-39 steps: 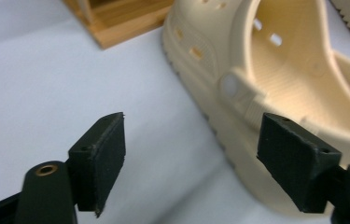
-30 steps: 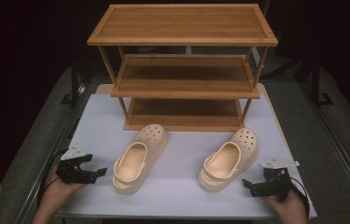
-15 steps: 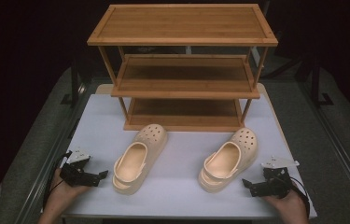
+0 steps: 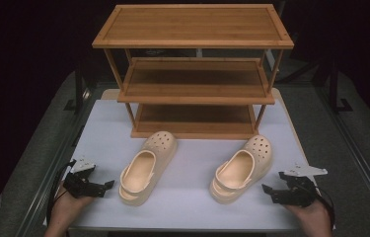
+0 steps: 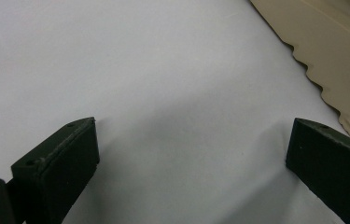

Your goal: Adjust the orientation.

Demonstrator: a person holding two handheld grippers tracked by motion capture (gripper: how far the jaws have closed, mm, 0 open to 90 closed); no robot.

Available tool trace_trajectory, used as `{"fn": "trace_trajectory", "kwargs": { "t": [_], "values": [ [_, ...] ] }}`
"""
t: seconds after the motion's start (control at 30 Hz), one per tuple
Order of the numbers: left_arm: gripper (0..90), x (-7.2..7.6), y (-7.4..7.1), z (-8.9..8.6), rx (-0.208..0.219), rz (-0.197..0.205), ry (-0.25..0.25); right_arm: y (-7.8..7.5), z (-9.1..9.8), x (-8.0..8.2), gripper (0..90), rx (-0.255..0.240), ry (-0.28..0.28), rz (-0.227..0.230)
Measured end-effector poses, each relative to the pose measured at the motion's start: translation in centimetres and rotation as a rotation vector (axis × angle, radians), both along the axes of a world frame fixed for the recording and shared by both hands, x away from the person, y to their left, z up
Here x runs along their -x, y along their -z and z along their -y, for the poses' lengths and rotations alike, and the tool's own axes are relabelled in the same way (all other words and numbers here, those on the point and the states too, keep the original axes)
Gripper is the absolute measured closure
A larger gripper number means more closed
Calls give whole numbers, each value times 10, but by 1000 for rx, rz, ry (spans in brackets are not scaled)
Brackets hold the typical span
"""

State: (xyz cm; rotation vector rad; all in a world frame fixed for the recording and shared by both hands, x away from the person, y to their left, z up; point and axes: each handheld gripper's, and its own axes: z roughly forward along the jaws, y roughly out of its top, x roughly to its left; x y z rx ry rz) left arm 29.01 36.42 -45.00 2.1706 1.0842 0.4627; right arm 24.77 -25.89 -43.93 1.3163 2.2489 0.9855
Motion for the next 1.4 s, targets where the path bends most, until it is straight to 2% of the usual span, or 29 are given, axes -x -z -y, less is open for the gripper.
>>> {"fn": "trace_trajectory", "kwargs": {
  "t": [0.07,0.17,0.27,0.4,0.53,0.7,0.9,1.0,1.2,1.4],
  "values": [
    [18,0,0,0,2,-1,-2,-8,6,-1,456,-21,6,12],
    [18,0,0,0,2,0,-1,-17,10,-4,610,-22,15,48],
    [18,0,0,0,2,-1,-1,-26,12,-15,773,-33,33,74],
    [19,0,0,0,5,-1,-4,-34,17,-33,891,-46,51,70],
    [18,0,0,0,3,-2,-2,-36,20,-55,896,-55,60,55],
    [18,0,0,0,4,-3,-4,-30,21,-85,895,-50,67,52],
    [19,0,0,0,5,-1,-4,-23,18,-107,896,-28,87,40],
    [19,0,0,0,7,-2,-5,-20,19,-113,896,-27,90,28],
    [19,0,0,0,7,-3,-6,-17,21,-115,898,-62,90,19],
    [19,0,0,0,6,-4,-5,-17,10,-114,898,-72,53,19]
  ]
}}
